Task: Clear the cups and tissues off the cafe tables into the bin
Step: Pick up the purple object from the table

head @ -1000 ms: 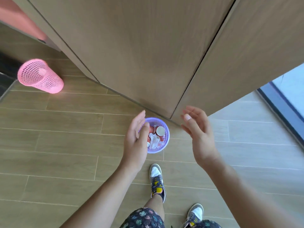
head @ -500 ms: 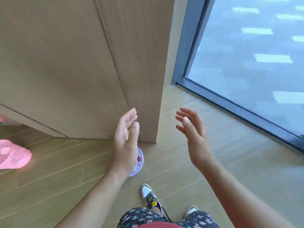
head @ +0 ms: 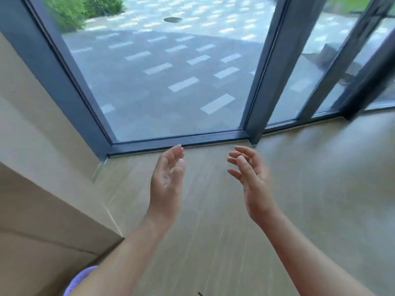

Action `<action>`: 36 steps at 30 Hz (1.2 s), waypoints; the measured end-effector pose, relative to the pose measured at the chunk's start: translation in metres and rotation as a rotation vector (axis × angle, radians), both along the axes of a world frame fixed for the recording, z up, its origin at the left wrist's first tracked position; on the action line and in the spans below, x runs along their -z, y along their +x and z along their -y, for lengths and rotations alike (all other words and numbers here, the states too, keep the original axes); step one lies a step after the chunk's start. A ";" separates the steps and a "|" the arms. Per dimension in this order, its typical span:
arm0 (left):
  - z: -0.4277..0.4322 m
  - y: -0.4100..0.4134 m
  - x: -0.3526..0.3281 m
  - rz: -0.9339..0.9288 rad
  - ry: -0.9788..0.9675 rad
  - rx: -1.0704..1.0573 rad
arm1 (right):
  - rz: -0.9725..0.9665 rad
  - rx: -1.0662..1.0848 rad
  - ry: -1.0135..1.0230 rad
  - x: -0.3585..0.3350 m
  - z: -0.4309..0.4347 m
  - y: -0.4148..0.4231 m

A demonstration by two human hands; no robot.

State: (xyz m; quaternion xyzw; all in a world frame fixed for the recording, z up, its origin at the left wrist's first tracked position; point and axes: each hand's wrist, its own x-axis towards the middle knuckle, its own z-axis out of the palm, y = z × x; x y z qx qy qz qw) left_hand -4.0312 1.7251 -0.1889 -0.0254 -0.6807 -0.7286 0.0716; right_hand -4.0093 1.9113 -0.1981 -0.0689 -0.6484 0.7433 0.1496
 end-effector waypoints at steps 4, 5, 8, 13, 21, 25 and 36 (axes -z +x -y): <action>-0.130 0.032 -0.007 0.006 0.026 0.221 | -0.031 0.224 -0.017 -0.014 -0.119 0.070; -0.161 0.042 -0.008 0.004 0.024 0.284 | -0.038 0.284 -0.026 -0.017 -0.147 0.090; -0.251 0.075 -0.017 -0.011 0.015 0.465 | -0.046 0.472 -0.046 -0.025 -0.224 0.155; -0.396 0.136 -0.021 -0.040 0.009 0.771 | -0.062 0.775 -0.066 -0.027 -0.332 0.265; -0.609 0.221 -0.014 -0.005 0.093 1.172 | -0.050 1.119 -0.016 -0.015 -0.483 0.381; -0.726 0.248 -0.011 0.006 0.133 1.314 | -0.053 1.248 0.015 -0.015 -0.578 0.411; -1.026 0.294 -0.046 0.042 0.177 1.512 | -0.033 1.472 0.064 -0.051 -0.828 0.473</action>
